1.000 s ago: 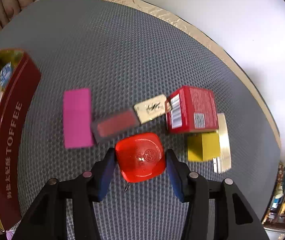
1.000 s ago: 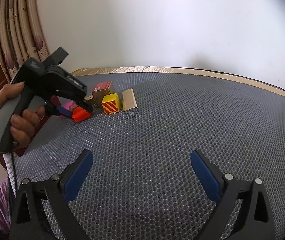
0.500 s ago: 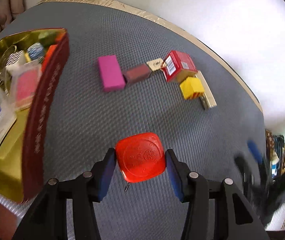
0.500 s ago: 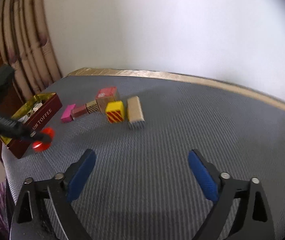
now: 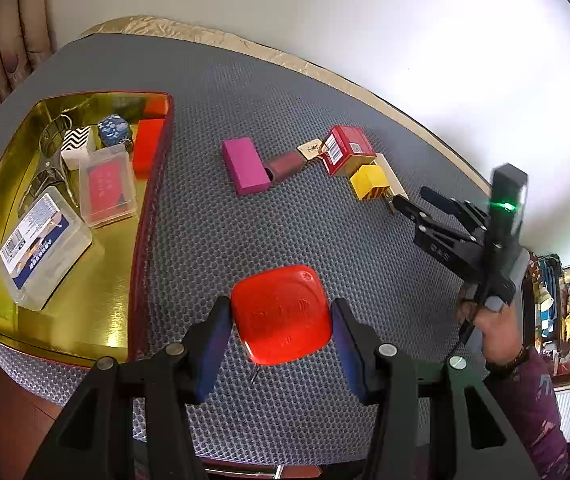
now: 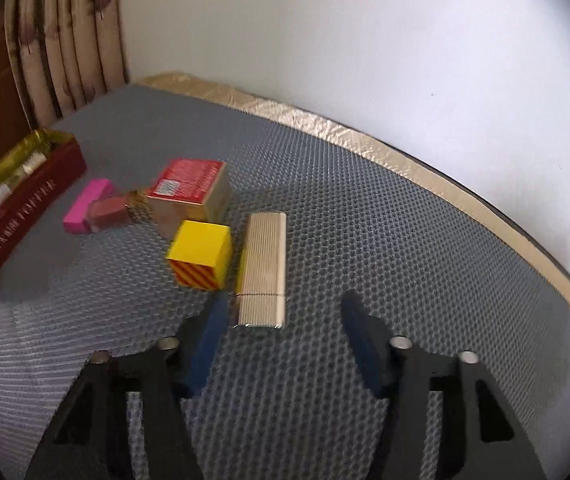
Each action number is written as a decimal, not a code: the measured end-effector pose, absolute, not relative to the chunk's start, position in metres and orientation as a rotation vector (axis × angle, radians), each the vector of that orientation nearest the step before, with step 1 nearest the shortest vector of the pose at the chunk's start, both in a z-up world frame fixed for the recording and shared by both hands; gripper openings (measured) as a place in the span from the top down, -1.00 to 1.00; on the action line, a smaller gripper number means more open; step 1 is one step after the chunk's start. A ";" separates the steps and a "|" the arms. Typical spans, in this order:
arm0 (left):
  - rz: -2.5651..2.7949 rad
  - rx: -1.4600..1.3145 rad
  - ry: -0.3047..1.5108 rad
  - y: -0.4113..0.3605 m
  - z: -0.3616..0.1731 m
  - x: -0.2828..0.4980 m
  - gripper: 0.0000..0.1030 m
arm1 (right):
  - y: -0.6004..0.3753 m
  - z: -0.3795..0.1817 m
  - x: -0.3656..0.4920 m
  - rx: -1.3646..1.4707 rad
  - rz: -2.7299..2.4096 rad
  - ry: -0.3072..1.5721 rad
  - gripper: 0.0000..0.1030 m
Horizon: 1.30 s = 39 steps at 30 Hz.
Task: Organize rigid objects
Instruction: 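Carry the red case into the tin with the left tool while the right tool grasps the gold lighter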
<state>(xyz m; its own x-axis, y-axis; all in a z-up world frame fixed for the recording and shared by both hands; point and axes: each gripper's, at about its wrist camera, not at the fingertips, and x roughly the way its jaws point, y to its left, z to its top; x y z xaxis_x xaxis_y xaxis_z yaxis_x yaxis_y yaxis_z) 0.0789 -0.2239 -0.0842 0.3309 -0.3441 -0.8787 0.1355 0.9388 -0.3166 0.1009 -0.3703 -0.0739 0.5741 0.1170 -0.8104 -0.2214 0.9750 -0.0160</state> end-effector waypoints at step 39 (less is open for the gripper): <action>0.078 -0.059 1.078 -0.033 -0.063 0.131 0.00 | -0.443 -0.069 -0.012 0.543 0.144 1.033 0.46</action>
<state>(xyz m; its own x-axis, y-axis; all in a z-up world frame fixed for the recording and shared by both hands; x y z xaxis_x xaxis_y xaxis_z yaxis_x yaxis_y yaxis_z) 0.1313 -0.0329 -0.0633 0.4710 0.0344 -0.8815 -0.0925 0.9957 -0.0106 -0.0120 -0.4427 -0.0695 0.5158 0.3625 -0.7762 0.1371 0.8594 0.4925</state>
